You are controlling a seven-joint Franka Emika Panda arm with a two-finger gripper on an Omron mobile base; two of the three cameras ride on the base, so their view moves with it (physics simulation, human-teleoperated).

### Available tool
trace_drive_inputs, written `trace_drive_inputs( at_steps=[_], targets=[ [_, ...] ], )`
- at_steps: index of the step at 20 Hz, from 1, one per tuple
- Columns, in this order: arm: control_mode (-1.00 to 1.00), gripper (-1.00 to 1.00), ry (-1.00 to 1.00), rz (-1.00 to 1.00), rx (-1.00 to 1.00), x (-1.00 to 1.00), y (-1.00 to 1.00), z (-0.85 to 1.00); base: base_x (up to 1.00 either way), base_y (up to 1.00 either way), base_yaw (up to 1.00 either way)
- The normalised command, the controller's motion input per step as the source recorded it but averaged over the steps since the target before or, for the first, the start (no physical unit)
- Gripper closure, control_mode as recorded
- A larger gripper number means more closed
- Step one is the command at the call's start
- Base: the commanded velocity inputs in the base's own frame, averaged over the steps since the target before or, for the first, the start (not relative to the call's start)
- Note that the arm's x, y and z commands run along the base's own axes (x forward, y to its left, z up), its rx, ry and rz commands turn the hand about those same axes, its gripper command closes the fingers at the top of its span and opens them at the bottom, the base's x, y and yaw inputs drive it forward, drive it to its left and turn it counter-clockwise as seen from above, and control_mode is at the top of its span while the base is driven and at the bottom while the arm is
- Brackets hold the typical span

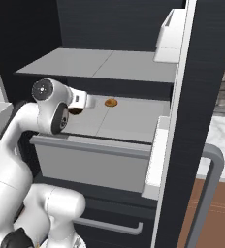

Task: Pick the peach and orange from the fridge and place them on the plate next to the blender to make a fruit smoothie.

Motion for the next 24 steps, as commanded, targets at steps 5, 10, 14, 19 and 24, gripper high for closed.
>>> trace_drive_inputs(
  at_steps=[5,10,14,19,24],
  targets=[
    [-1.00,1.00,0.30,0.00,0.00,-1.00,-0.02,0.02,0.00,0.00,0.00],
    [-1.00,1.00,0.05,0.01,0.00,-0.95,0.00,0.00,0.00,0.00,0.00],
    [-1.00,1.00,-0.14,0.00,0.00,-0.45,0.00,0.04,0.00,0.00,0.00],
    [-1.00,1.00,-0.03,0.00,0.00,-0.01,0.00,0.00,0.00,0.00,0.00],
    [-1.00,1.00,-0.18,0.00,-0.01,-0.24,0.00,0.00,0.00,0.00,0.00]
  ],
)
